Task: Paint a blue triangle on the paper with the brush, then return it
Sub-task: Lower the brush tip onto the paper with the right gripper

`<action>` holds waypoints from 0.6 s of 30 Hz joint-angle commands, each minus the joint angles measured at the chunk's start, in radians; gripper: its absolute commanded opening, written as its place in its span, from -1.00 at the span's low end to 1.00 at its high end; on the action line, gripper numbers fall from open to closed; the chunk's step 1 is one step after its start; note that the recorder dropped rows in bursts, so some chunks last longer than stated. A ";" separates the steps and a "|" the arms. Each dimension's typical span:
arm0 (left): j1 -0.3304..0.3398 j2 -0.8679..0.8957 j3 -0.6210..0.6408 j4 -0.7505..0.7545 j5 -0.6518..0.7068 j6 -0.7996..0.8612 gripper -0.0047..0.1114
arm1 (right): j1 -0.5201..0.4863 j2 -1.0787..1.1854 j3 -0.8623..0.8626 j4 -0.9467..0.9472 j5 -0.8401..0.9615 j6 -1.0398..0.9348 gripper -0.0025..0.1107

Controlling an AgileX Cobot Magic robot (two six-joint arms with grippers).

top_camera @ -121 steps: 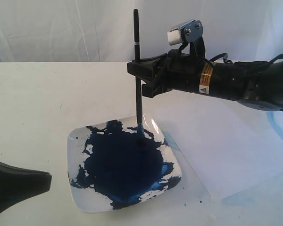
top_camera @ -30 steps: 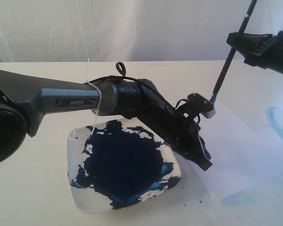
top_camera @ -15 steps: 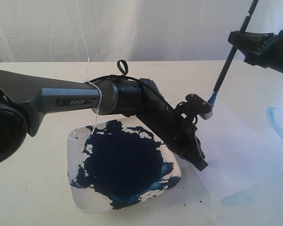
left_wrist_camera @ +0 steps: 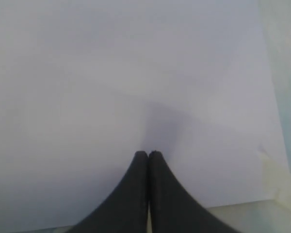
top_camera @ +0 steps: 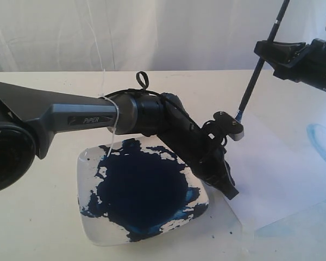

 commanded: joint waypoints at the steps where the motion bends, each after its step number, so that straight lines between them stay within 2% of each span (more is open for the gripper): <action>1: -0.006 0.009 -0.002 0.006 0.025 -0.006 -0.92 | -0.001 0.035 -0.003 0.016 -0.016 -0.012 -0.96; 18: -0.006 0.008 -0.002 0.006 0.011 -0.006 -0.92 | 0.027 0.076 -0.003 0.055 -0.016 -0.018 -0.96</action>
